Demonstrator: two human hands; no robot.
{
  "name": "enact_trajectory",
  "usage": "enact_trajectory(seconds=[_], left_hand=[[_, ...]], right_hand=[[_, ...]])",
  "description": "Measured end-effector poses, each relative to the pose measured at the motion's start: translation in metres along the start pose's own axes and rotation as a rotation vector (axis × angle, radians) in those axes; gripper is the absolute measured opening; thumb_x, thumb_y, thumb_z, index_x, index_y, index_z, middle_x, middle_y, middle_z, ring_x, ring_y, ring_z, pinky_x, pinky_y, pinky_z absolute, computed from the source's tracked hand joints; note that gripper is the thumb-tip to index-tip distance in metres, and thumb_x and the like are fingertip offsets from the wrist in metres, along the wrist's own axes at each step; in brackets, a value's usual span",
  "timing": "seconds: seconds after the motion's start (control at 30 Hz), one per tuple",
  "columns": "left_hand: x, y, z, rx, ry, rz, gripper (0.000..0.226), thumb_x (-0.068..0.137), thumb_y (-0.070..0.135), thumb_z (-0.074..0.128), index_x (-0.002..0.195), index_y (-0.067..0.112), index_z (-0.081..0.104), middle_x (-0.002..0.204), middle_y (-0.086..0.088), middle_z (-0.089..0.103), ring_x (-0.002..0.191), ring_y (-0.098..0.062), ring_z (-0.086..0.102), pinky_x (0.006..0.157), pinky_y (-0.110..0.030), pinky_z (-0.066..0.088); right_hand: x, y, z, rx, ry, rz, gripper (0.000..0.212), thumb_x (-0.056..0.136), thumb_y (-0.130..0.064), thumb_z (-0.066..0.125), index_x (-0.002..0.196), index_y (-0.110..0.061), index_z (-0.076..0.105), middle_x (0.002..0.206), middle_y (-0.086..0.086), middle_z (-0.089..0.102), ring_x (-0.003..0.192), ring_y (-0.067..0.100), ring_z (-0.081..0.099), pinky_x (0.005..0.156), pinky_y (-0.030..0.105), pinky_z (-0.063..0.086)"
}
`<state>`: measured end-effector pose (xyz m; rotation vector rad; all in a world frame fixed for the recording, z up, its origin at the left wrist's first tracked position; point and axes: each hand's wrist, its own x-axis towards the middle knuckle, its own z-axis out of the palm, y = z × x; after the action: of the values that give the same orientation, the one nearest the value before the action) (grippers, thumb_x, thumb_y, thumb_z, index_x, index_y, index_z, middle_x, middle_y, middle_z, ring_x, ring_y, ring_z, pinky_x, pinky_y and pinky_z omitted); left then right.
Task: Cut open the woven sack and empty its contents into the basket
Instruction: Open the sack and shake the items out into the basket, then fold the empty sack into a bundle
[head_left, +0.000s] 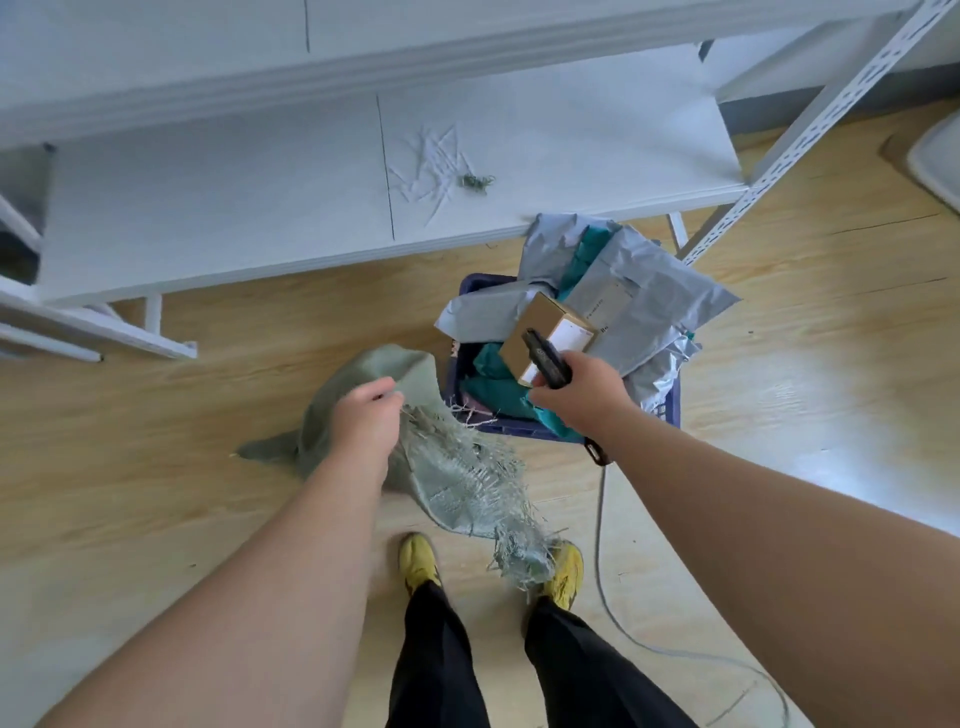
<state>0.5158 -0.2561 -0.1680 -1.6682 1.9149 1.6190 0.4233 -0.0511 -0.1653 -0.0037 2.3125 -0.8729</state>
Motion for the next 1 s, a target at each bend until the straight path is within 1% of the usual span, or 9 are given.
enact_trajectory(seconds=[0.07,0.13,0.27,0.43,0.53,0.63,0.77,0.9,1.0], left_hand=[[-0.012,0.009,-0.017,-0.090,0.042,-0.007,0.026,0.093,0.005,0.058,0.112,0.015,0.073,0.083,0.005,0.064,0.070,-0.012,0.057,0.086,-0.034,0.053],[-0.028,0.019,-0.026,-0.231,0.003,-0.033,0.026,0.094,0.002,0.056,0.107,0.017,0.073,0.091,-0.001,0.067,0.074,-0.012,0.062,0.075,-0.027,0.058],[-0.069,0.039,-0.030,-0.383,-0.187,-0.075,0.022,0.098,0.000,0.049,0.102,0.012,0.068,0.096,-0.008,0.068,0.078,-0.016,0.067,0.057,-0.023,0.057],[-0.117,0.055,-0.037,-0.065,-0.466,-0.003,0.027,0.099,0.001,0.049,0.118,0.009,0.066,0.104,-0.009,0.068,0.081,-0.016,0.067,0.064,-0.025,0.060],[-0.130,0.048,-0.053,0.083,-0.533,0.020,0.035,0.099,0.002,0.052,0.131,0.013,0.058,0.113,-0.010,0.067,0.085,-0.020,0.069,0.061,-0.028,0.061],[-0.144,0.032,-0.067,0.180,-0.592,0.034,0.044,0.100,0.004,0.051,0.142,0.018,0.048,0.126,-0.009,0.061,0.085,-0.021,0.070,0.060,-0.029,0.061],[-0.157,0.019,-0.077,0.336,-0.561,0.137,0.043,0.100,0.007,0.051,0.141,0.016,0.047,0.101,-0.005,0.066,0.062,-0.013,0.071,0.052,-0.020,0.057],[-0.167,0.017,-0.066,0.526,-0.539,0.328,0.045,0.095,0.011,0.059,0.139,0.019,0.051,0.112,-0.009,0.068,0.090,-0.019,0.069,0.076,-0.030,0.058],[-0.192,0.016,-0.042,0.717,-0.623,0.476,0.053,0.091,0.018,0.066,0.141,0.024,0.049,0.127,-0.006,0.063,0.106,-0.020,0.064,0.092,-0.034,0.052]], right_hand=[[-0.015,-0.018,-0.003,0.016,-0.073,-0.069,0.019,0.079,-0.021,0.074,0.096,-0.016,0.067,0.085,0.003,0.068,0.082,0.027,0.067,0.074,0.041,0.059],[-0.030,-0.033,-0.006,0.034,-0.108,-0.135,0.025,0.077,-0.022,0.078,0.099,-0.016,0.068,0.090,0.007,0.072,0.080,0.028,0.069,0.076,0.044,0.060],[-0.062,-0.056,-0.011,0.116,-0.166,-0.224,0.043,0.073,-0.031,0.085,0.108,-0.023,0.063,0.081,-0.004,0.065,0.063,0.014,0.063,0.067,0.030,0.060],[-0.094,-0.059,-0.001,0.188,-0.182,-0.218,0.054,0.067,-0.032,0.089,0.110,-0.018,0.060,0.084,-0.005,0.063,0.076,0.016,0.063,0.074,0.034,0.059],[-0.118,-0.046,0.012,0.308,-0.257,-0.091,0.043,0.072,-0.025,0.086,0.107,-0.011,0.065,0.075,0.002,0.061,0.061,0.014,0.057,0.059,0.028,0.055],[-0.141,-0.037,0.019,0.246,-0.334,-0.023,0.027,0.078,-0.018,0.081,0.098,-0.011,0.065,0.070,0.004,0.059,0.052,0.013,0.050,0.049,0.023,0.047],[-0.166,-0.028,0.005,0.031,-0.294,0.034,0.023,0.081,-0.009,0.068,0.102,-0.014,0.060,0.075,0.011,0.060,0.050,0.018,0.052,0.052,0.028,0.049],[-0.196,-0.009,-0.031,-0.088,-0.086,0.081,0.023,0.082,-0.008,0.062,0.104,-0.012,0.058,0.078,0.010,0.057,0.055,0.021,0.055,0.050,0.027,0.050],[-0.219,0.004,-0.059,-0.184,0.090,0.101,0.029,0.082,-0.011,0.061,0.111,-0.014,0.061,0.084,0.009,0.058,0.070,0.026,0.058,0.060,0.031,0.054]])
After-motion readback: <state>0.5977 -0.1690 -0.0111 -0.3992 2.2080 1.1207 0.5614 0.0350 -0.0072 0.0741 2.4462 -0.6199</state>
